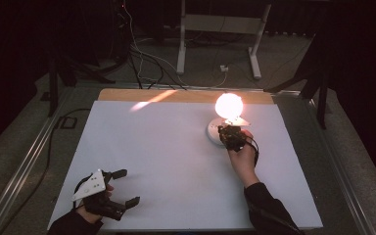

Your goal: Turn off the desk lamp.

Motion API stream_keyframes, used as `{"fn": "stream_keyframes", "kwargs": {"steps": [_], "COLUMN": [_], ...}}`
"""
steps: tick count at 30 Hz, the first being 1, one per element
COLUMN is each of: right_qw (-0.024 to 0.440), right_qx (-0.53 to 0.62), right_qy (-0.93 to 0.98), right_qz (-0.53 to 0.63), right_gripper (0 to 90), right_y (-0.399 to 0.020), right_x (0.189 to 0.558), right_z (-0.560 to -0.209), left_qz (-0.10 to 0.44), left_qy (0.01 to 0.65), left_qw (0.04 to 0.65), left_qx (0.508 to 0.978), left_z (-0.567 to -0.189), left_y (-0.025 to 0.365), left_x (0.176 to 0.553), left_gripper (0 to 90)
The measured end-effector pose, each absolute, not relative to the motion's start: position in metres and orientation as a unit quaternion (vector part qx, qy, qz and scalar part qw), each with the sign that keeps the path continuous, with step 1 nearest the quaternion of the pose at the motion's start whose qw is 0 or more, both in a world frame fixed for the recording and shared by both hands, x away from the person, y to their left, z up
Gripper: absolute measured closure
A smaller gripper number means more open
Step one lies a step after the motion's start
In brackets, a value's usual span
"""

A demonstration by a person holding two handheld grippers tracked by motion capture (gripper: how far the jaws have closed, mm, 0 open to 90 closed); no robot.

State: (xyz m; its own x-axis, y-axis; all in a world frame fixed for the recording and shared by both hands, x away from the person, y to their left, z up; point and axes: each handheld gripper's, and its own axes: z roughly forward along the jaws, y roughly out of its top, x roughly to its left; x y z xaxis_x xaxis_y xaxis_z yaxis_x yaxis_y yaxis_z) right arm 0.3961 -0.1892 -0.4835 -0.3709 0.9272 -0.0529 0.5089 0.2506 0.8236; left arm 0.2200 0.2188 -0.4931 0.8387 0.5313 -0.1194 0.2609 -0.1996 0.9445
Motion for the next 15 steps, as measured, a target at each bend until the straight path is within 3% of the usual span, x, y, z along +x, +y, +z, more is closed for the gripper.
{"fn": "stream_keyframes", "kwargs": {"steps": [15], "right_qw": [0.275], "right_qx": [0.490], "right_qy": [0.749], "right_qz": [0.351], "right_gripper": [89.9], "right_y": [-0.189], "right_x": [0.400], "right_z": [-0.500], "left_qz": [0.117], "left_qy": [0.259], "left_qw": [0.576], "left_qx": [0.766], "left_z": [-0.493], "left_y": [0.219], "left_x": [0.220], "left_gripper": [0.5]}}
